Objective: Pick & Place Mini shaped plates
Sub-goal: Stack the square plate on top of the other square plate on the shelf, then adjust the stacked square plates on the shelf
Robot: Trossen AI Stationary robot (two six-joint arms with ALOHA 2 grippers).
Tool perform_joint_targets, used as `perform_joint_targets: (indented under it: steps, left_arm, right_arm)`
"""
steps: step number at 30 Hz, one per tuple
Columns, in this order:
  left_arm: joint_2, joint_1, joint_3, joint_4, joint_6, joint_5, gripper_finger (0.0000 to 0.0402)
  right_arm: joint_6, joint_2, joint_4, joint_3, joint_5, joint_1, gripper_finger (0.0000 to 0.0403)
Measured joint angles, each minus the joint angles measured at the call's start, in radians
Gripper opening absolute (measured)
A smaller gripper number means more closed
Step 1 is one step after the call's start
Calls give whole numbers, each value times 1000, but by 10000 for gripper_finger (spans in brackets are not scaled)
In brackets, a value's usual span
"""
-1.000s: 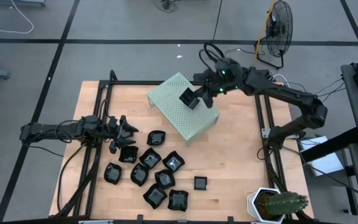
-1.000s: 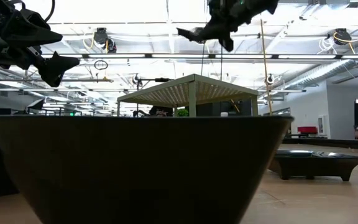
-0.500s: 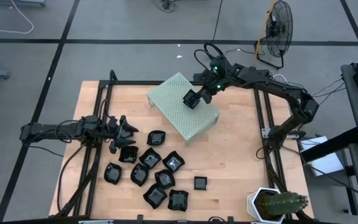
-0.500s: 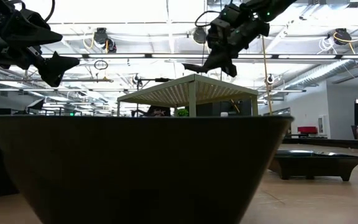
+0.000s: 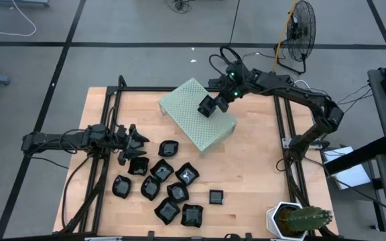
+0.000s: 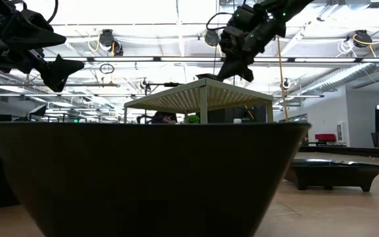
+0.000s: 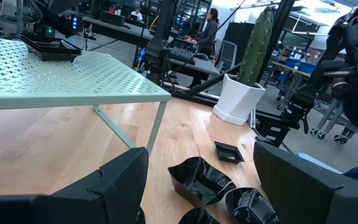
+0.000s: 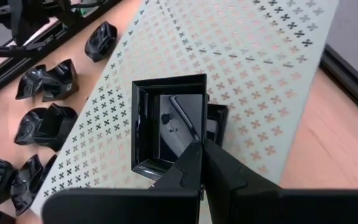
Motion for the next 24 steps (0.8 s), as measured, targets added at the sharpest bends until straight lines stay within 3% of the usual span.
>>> perform_joint_targets:
  steps: [11, 24]
  left_arm:
    - [0, 0, 0, 0, 0, 0, 296]
    - [0, 0, 0, 0, 0, 0, 296]
  right_arm:
    - [-1, 0, -9, 0, 32, 16, 1]
    - [-3, 0, 0, -1, 55, 45, 53]
